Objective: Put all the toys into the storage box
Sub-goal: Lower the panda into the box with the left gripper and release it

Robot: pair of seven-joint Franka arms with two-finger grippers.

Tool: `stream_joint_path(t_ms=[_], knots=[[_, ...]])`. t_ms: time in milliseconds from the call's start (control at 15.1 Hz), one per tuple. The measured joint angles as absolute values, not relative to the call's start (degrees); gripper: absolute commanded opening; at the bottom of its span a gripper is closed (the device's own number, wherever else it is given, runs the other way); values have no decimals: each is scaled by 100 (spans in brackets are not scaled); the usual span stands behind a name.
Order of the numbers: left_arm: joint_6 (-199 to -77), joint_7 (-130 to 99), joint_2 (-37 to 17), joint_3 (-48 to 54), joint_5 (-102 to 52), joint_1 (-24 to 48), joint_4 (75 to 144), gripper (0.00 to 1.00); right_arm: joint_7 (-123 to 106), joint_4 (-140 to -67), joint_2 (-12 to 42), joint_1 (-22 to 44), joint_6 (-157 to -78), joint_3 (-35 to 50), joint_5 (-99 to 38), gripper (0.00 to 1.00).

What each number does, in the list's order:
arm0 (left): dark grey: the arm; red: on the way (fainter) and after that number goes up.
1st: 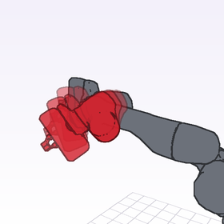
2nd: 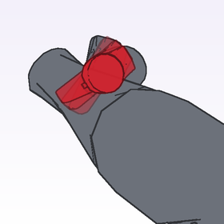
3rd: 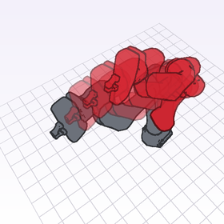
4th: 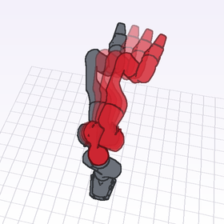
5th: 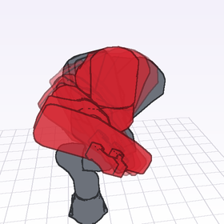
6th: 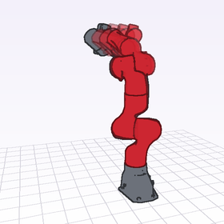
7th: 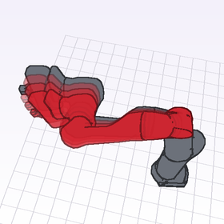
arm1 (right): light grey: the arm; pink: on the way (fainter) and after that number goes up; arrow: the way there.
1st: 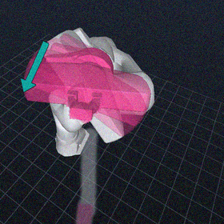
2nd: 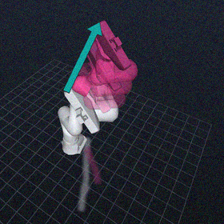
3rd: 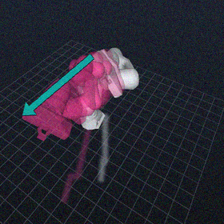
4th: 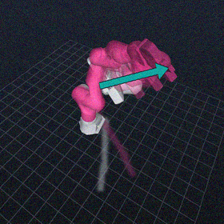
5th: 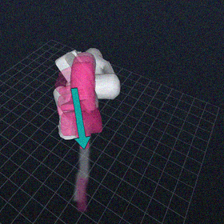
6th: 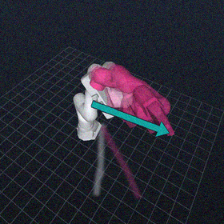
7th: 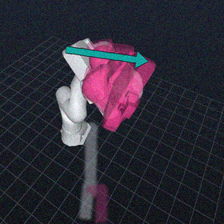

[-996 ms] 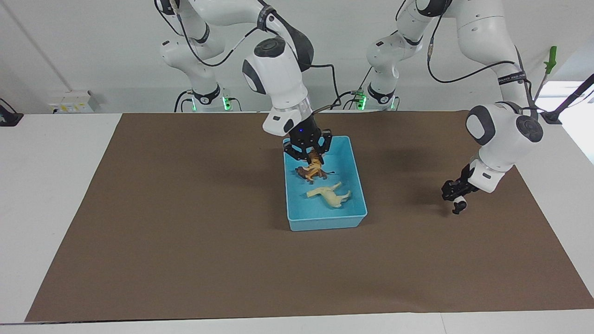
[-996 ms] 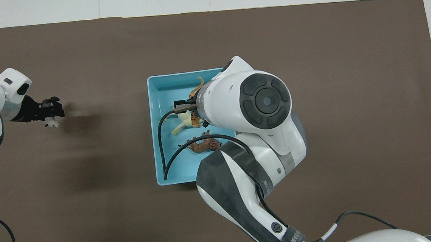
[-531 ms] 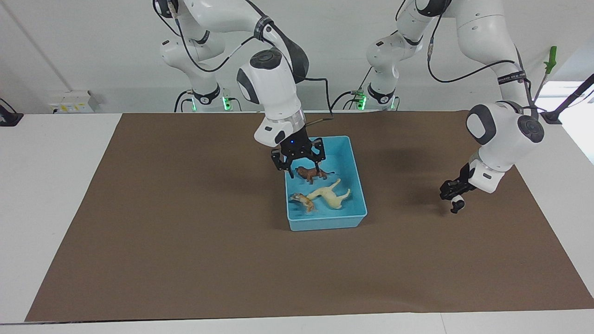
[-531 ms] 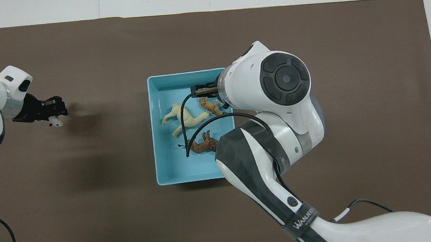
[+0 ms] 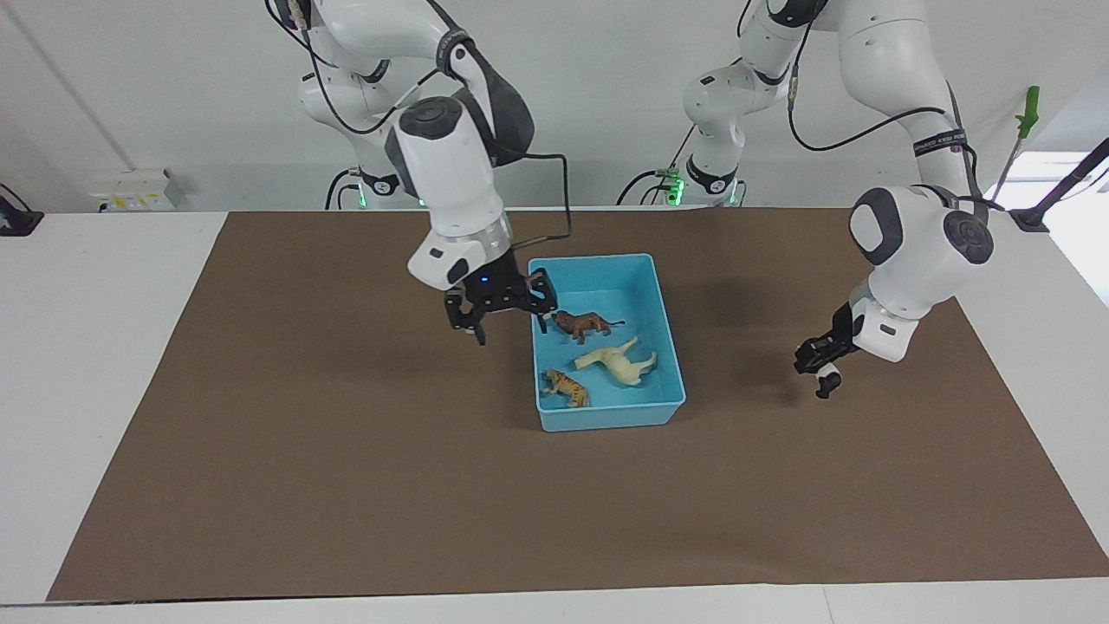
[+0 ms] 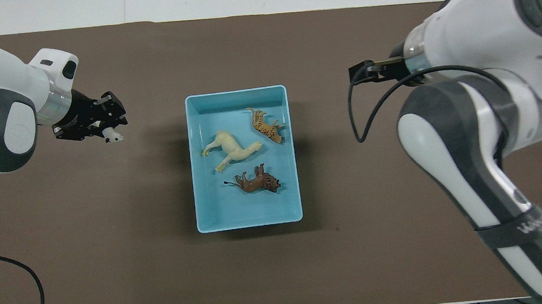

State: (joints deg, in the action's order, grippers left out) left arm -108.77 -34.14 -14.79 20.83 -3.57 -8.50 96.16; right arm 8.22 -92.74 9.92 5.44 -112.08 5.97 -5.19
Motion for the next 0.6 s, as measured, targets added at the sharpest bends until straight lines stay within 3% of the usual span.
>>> stream_joint_path(t_ms=[266, 465, 531, 598], knots=[[-11149, -5151, -1466, 2095, -357, 216, 9491, 22, 53, -9292, 472, -156, -10056, 586, -512, 100], [-11861, -5870, -1474, 2094, -357, 777, 9855, 24, -109, -9328, 237, -469, -9614, 584, -505, 100], [-12142, -6057, -1466, 2094, -357, 968, 10064, 32, -176, -9341, 204, -550, -9581, 582, -498, 100], [-12427, -6192, -1442, 2096, -357, 1139, 10310, 49, -231, -9350, 193, -613, -9575, 580, -426, 100]])
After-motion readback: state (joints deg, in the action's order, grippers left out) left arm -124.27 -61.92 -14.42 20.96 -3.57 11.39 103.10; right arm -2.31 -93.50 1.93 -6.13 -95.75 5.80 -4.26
